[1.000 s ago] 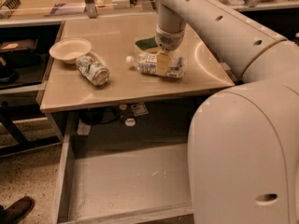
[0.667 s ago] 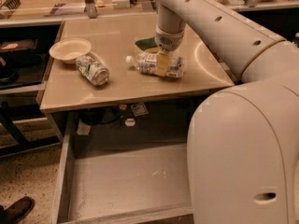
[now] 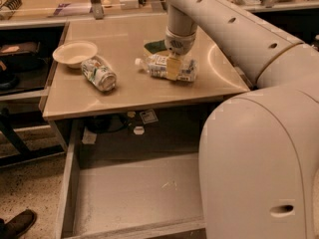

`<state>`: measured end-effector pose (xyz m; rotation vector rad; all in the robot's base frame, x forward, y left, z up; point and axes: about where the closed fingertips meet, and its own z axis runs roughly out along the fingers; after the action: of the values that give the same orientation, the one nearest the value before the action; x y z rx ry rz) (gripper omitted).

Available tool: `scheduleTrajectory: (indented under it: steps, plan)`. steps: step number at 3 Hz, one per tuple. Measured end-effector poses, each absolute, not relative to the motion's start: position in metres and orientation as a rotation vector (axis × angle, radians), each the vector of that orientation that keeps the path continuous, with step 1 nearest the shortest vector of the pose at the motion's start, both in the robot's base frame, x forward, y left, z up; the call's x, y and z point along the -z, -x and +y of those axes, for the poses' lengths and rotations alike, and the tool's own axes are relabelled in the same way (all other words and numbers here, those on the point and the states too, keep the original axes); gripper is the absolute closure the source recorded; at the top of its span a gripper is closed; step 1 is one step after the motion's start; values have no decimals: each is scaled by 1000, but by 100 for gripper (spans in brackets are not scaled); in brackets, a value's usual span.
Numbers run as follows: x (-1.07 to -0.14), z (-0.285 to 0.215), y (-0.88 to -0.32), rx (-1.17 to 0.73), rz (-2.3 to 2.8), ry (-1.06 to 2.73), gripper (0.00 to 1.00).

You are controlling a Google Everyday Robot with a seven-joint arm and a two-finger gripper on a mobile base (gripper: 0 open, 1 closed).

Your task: Pick blue plastic bottle from top drawer and place on counter

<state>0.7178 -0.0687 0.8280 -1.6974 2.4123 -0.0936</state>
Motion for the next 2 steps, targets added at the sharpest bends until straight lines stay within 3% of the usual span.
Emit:
scheduleTrajectory:
  steps: [1,2]
  plan:
    - [-828,-69,-718,94,2412,1697,5]
    - [-828,-69,-718,94,2412,1697,0]
